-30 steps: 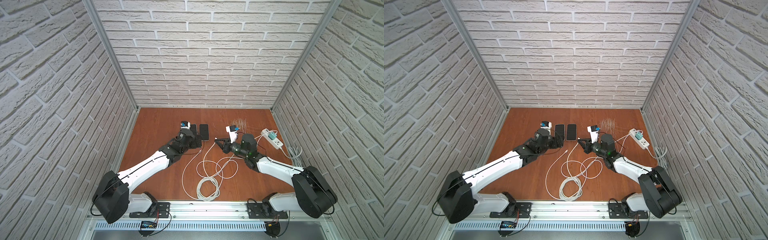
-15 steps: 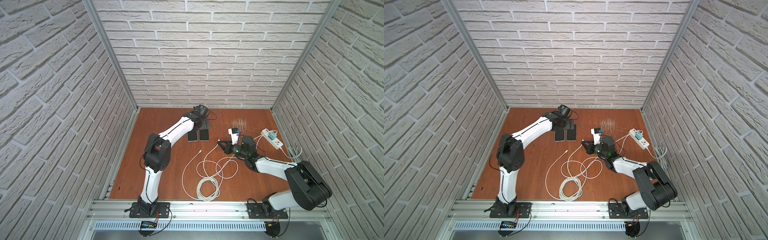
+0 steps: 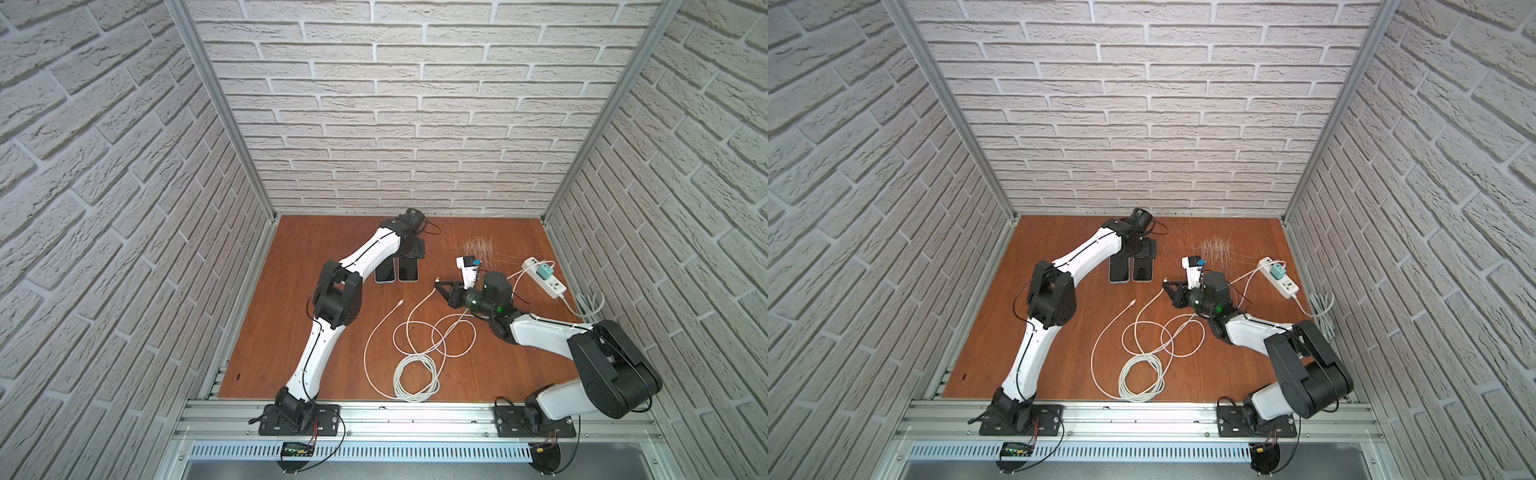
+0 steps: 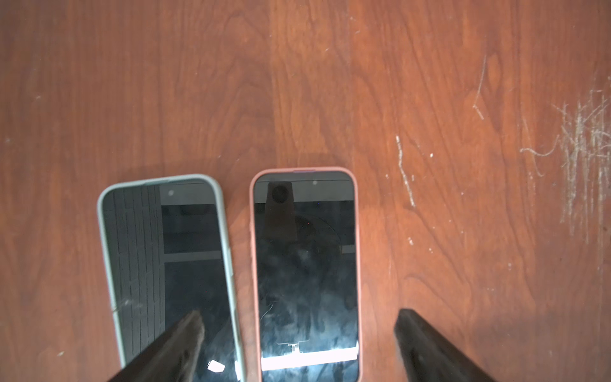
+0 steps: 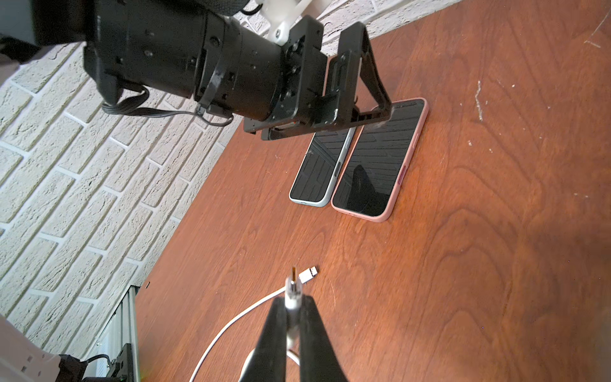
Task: Plug the charging cable into the phone
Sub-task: Pick up the phone at the center of the board.
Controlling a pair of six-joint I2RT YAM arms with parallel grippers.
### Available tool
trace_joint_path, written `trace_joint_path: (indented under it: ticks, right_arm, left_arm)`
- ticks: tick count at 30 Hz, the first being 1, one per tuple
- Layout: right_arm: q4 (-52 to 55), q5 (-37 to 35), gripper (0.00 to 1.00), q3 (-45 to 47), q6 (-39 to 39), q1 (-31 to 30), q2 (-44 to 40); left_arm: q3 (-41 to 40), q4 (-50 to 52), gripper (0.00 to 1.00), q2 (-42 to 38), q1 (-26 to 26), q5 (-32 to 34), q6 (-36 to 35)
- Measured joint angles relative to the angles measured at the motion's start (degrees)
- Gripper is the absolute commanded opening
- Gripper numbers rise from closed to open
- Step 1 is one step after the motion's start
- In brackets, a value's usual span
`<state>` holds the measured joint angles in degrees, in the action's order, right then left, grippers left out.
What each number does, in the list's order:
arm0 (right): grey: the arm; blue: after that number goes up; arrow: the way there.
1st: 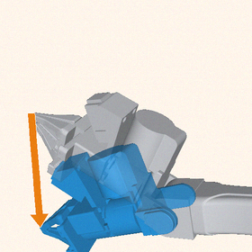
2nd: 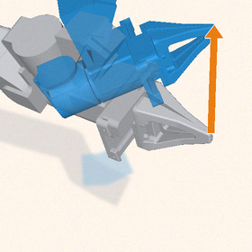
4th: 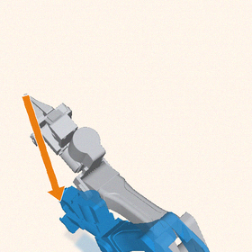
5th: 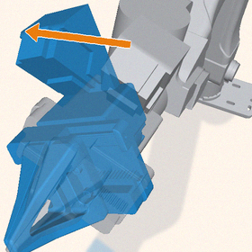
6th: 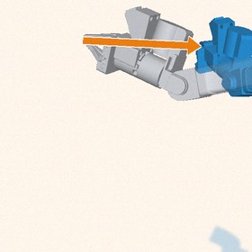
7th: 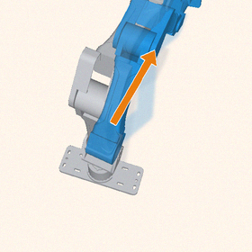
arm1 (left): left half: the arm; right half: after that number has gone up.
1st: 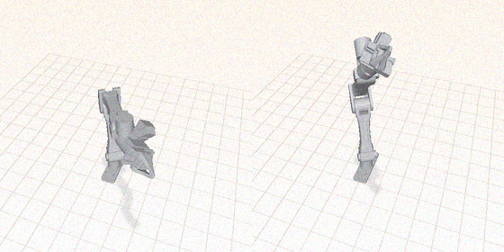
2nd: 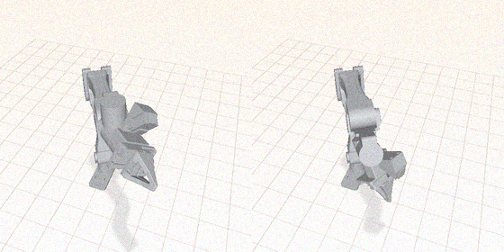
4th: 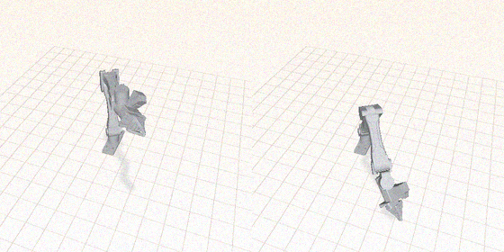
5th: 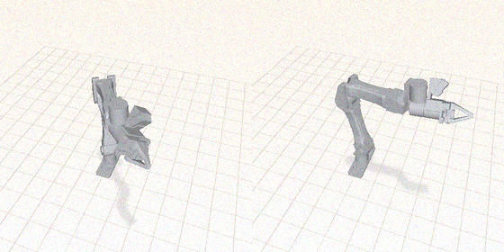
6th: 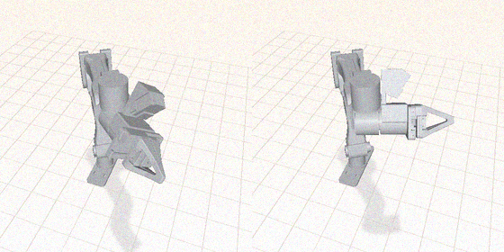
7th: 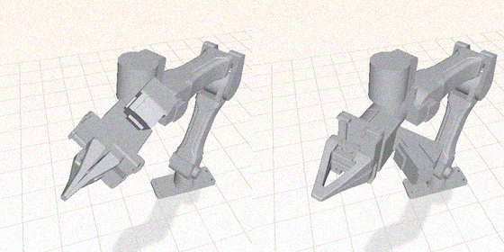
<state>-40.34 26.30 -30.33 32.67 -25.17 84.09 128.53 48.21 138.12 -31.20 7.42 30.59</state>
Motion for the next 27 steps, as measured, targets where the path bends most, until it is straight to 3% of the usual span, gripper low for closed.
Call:
trace_joint_path:
  ticks: [4, 27]
  right_arm:
    - [0.0, 0.0, 0.03, 0.0, 0.0, 0.0, 0.0]
    - [0.0, 0.1, 0.03, 0.0, 0.1, 0.2, 0.3]
  left_arm:
    - [3.6, 0.7, 0.95, 3.2, 0.0, -0.2, -0.3]
    - [7.7, 2.4, 0.93, 10.1, -0.5, 0.3, 0.2]
